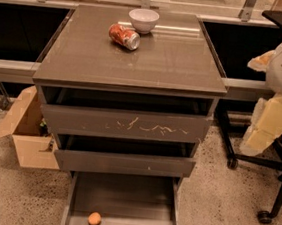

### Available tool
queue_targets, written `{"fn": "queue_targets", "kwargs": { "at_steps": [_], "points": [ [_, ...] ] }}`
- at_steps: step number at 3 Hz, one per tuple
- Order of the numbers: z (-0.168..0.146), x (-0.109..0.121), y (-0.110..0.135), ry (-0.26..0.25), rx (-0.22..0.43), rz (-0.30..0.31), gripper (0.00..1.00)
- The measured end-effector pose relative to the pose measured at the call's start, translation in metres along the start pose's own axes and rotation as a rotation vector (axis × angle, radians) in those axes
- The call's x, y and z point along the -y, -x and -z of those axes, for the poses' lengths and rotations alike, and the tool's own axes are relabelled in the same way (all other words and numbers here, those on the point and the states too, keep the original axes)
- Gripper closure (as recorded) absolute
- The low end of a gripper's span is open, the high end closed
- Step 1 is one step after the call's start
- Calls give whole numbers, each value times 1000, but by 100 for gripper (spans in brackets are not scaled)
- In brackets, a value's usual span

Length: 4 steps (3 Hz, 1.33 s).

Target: Pick orange from bottom drawer and place on counter

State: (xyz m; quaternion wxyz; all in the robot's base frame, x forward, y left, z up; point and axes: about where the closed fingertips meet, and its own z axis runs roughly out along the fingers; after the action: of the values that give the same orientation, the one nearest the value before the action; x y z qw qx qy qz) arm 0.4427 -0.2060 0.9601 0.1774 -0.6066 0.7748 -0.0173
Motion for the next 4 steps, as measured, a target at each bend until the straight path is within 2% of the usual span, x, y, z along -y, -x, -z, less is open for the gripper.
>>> {"fn": "queue_targets", "kwargs": {
  "at_steps": [1,2,3,4],
  "points": [
    [-51,-14,21,39,131,34,0],
    [-78,-22,37,67,219,53,0],
    [-79,-22,37,67,219,53,0],
    [-117,-27,38,94,208,80,0]
  ]
}}
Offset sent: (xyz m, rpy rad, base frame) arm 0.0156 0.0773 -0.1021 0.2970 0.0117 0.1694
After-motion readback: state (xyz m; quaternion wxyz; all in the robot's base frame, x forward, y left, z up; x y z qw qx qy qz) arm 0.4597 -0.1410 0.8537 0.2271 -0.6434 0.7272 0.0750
